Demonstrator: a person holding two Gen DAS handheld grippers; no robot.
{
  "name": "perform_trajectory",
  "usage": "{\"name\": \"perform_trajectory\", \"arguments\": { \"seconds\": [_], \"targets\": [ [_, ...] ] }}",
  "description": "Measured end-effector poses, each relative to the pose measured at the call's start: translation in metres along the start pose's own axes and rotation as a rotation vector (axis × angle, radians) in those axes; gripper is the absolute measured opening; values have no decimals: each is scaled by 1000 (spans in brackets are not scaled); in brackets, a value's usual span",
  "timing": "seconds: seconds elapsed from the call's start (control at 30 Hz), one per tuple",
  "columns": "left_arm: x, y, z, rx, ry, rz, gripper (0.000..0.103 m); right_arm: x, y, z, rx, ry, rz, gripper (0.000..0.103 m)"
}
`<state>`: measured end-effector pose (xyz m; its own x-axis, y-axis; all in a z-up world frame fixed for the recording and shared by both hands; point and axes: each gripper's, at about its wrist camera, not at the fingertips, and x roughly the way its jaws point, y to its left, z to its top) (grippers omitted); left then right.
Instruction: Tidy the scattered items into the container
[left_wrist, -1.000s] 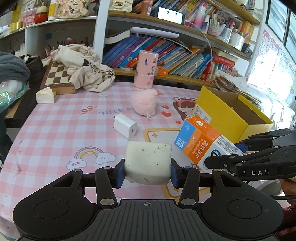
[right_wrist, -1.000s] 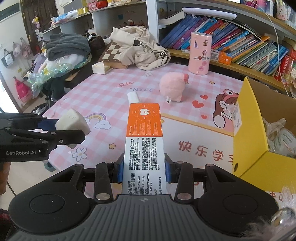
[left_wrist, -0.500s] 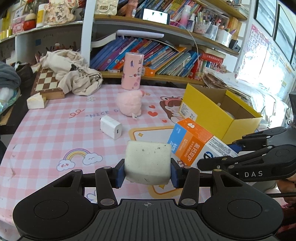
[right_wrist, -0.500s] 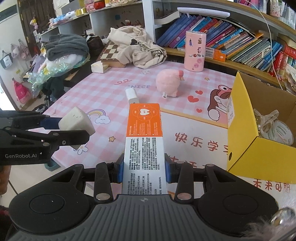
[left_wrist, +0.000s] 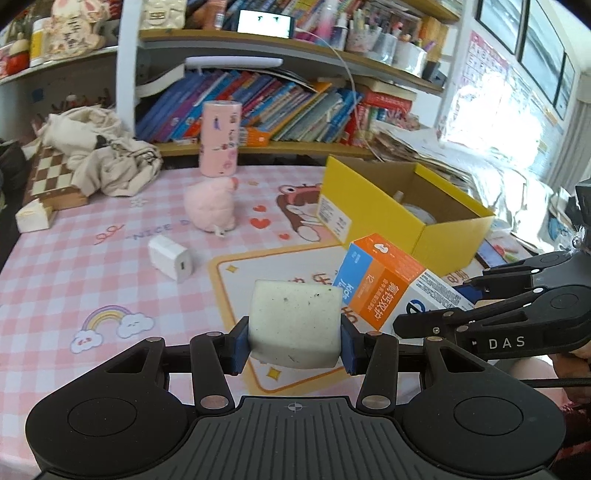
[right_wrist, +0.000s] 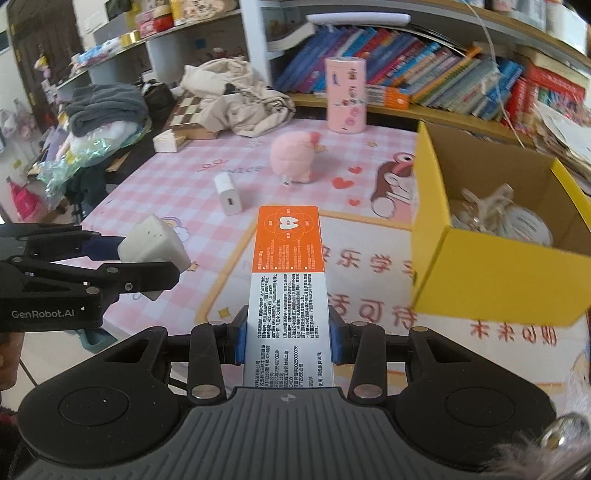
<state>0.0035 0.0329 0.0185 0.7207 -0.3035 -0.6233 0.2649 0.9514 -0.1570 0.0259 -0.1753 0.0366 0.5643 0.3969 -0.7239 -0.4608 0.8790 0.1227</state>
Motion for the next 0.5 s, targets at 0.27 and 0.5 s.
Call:
{"name": "perform_trajectory", "arguments": {
  "seconds": [0.27, 0.5],
  "targets": [
    [5, -13, 3, 29, 9, -27, 46, -10, -14, -9, 44, -9, -21, 37],
    [19, -32, 7, 71, 30, -89, 46, -22, -29, -21, 88, -10, -67, 37]
  ]
}}
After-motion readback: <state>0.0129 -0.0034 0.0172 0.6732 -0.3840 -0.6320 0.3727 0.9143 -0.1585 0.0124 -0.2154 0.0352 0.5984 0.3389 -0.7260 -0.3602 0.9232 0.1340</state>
